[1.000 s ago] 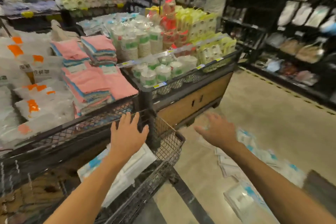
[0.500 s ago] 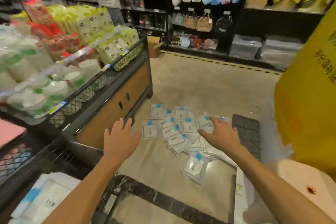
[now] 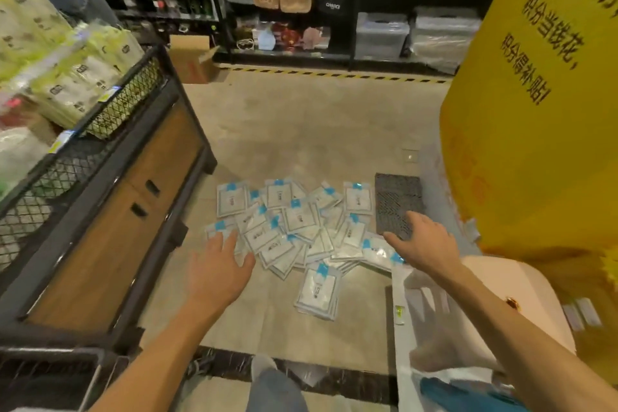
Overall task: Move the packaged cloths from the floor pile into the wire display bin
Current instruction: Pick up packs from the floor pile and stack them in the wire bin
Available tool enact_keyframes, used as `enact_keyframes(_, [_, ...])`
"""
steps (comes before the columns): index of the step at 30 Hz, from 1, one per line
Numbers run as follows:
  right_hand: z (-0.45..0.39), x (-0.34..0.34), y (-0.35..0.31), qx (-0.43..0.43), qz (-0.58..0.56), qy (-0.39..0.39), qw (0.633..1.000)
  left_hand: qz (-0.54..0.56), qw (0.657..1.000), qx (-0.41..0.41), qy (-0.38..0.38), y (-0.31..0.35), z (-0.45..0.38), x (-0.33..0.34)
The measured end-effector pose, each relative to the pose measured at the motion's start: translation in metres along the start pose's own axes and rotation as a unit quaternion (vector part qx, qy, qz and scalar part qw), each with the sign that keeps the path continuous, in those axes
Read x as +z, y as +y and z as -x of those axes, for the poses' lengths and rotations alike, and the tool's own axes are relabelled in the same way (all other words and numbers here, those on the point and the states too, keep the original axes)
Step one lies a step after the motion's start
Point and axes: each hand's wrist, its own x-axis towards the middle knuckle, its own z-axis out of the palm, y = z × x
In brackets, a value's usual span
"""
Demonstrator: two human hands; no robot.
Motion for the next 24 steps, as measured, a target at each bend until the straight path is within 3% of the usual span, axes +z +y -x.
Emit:
enact_keyframes(15, [-0.117,0.078,-0.025,0.115,0.068,-0.047,0.99,-0.044,0.984,0.108,-0.131,0.028,-0.218,0.095])
enact_keyframes(19, [-0.178,0.154,-0.01,0.114,0.072,-0.082,0.987,-0.056,0.979,0.108,-0.161,0.038,-0.263,0.174])
enact_keyframes(24, [-0.274,0.305,0.039,0.132,0.056,-0.142,0.979,-0.051,0.973,0.078,-0.21,0.052,-0.314,0.33])
